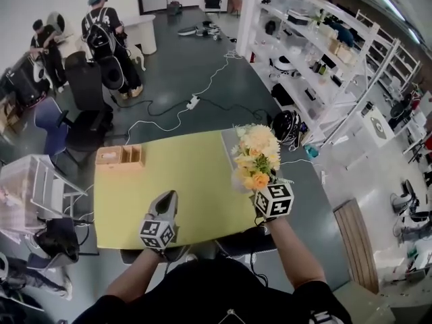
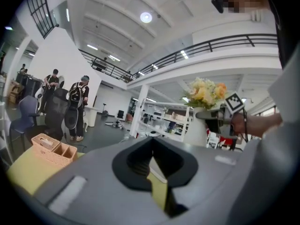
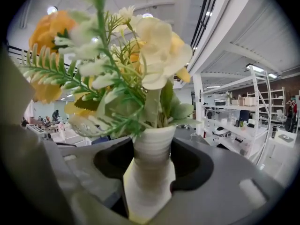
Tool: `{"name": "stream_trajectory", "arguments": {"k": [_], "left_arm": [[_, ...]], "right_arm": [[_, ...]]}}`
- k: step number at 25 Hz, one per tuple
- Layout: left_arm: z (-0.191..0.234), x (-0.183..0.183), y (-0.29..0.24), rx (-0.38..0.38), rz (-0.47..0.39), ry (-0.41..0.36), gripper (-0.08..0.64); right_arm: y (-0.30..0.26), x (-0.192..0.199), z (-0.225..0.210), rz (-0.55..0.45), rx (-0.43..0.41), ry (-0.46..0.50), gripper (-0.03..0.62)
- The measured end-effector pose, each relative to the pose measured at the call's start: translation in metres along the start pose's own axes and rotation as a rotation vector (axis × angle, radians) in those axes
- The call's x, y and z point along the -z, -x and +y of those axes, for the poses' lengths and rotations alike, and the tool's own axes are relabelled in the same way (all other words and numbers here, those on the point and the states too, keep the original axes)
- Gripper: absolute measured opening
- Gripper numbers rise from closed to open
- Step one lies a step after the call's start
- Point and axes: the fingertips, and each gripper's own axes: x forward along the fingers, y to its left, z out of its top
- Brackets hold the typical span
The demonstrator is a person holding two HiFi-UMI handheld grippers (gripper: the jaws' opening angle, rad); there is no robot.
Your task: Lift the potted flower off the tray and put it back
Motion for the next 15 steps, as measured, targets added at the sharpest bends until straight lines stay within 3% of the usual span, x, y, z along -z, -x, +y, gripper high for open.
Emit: {"name": "stream_trajectory", "arguments": {"k": [15], "left_arm": [[-0.006, -0.006, 0.003, 0.019, 0.011, -0.034, 0.009]], "right_arm": [[0.012, 0.006, 0.016, 0.01, -0.024, -0.003, 0.242]]}}
